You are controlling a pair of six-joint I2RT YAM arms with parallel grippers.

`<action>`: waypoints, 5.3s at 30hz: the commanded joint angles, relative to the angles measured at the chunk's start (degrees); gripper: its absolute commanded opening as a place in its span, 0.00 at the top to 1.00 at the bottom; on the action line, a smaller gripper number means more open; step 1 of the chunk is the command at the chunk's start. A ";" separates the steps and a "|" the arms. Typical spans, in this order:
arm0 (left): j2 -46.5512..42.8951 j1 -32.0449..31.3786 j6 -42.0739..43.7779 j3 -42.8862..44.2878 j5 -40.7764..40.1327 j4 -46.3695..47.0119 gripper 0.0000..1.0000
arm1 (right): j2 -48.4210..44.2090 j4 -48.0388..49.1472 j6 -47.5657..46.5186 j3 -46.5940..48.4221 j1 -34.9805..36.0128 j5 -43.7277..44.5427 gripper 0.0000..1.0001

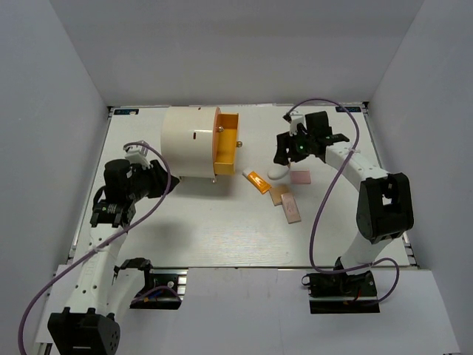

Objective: Organize the makeup

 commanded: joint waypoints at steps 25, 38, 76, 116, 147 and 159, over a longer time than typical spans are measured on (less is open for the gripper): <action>-10.68 -0.28 -0.14 -3.32 4.30 0.81 0.39 | 18.16 -16.38 30.65 20.05 3.19 27.36 0.11; -10.51 -0.28 -0.05 -3.23 3.25 0.64 0.39 | 24.06 -20.61 33.64 22.96 6.62 33.62 0.11; -10.95 -0.28 -0.14 -2.97 2.02 -0.24 0.39 | 24.42 -10.95 15.74 17.60 8.12 27.12 0.77; -7.87 0.24 -0.67 -2.62 3.25 0.20 0.39 | 11.31 28.34 -0.56 25.86 11.54 -38.53 1.00; -9.89 0.24 -0.41 -1.56 2.90 -2.26 0.39 | 10.62 45.85 10.79 12.32 12.78 -38.36 0.22; -11.21 0.24 -0.23 0.19 2.02 -4.02 0.39 | 2.98 30.07 -3.49 12.76 12.25 -26.88 0.12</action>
